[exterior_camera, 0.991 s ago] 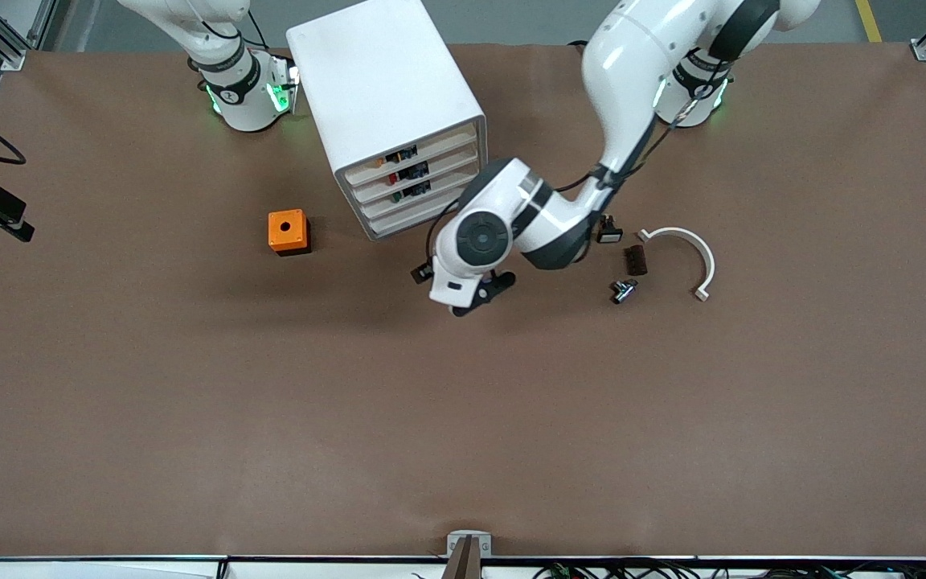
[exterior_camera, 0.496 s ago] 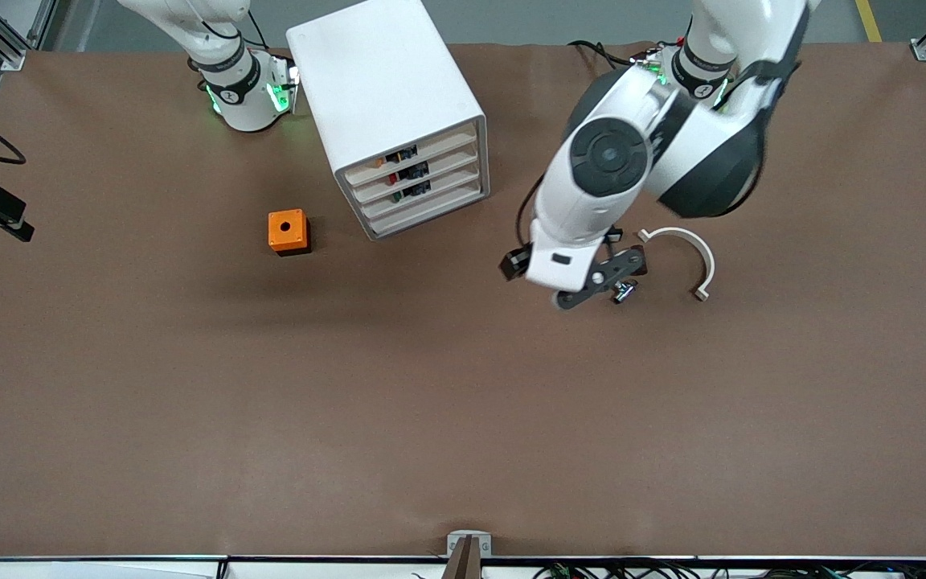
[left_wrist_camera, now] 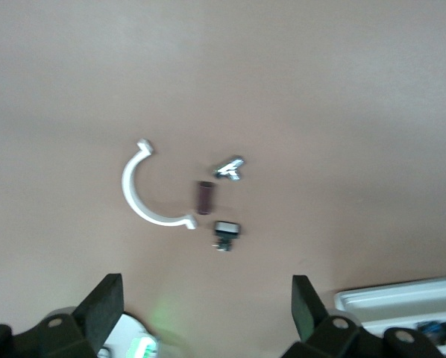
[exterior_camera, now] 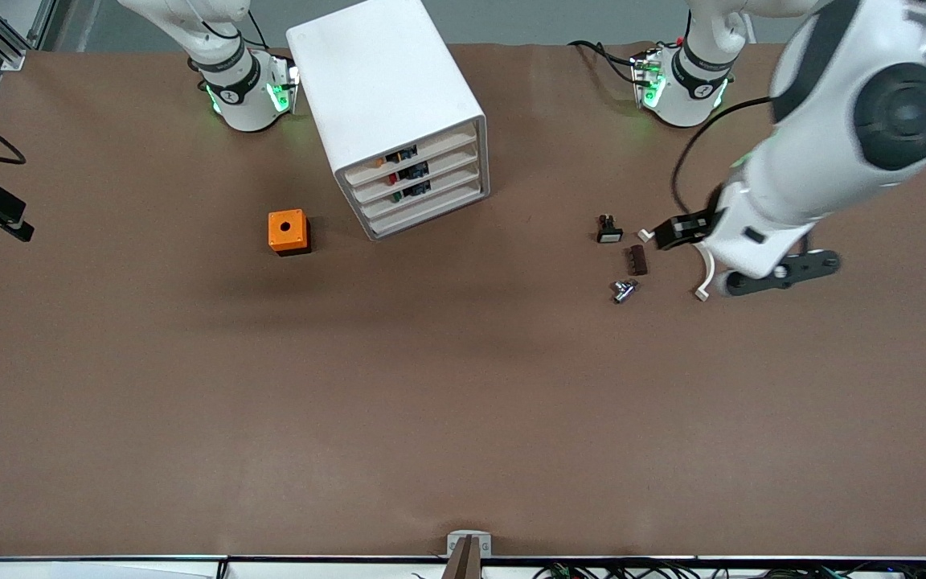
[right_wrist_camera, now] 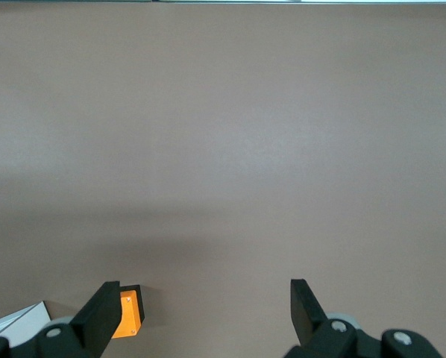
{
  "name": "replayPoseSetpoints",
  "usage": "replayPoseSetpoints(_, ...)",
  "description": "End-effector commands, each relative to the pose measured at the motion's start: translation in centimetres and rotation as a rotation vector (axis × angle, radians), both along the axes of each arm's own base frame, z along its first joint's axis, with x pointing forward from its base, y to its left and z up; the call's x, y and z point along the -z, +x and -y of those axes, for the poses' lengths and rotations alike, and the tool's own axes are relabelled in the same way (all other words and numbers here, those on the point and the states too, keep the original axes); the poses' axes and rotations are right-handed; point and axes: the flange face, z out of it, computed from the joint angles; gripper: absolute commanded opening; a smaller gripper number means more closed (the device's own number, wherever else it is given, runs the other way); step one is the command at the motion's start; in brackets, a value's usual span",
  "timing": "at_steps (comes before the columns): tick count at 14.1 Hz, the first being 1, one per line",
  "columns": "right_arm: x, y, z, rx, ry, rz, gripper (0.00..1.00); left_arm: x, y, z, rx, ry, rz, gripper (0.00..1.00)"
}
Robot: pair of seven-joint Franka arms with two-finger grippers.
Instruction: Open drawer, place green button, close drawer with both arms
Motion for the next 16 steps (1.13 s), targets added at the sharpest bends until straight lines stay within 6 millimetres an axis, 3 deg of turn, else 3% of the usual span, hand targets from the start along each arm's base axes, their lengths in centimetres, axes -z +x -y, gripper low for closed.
replayPoseSetpoints(1, -0.5, -0.1, 0.2, -0.002, -0.017, -0.002, 1.0, -1.9, -1.6, -5.4, 0.073, -0.002, -0.002, 0.99)
replayPoseSetpoints(8, -0.7, -0.2, 0.3, 0.002, -0.017, 0.001, 1.0, -1.6, -4.2, -11.9, 0.156, -0.014, -0.006, 0.99)
replayPoseSetpoints(12, -0.2, -0.7, 0.3, 0.004, -0.011, -0.053, 1.0, -1.1, -6.0, -15.4, 0.156, -0.024, 0.091, 0.99)
replayPoseSetpoints(16, -0.1, -0.8, 0.1, 0.0, -0.01, -0.06, 1.0, -3.8, -5.7, -16.7, 0.134, -0.038, 0.164, 0.99)
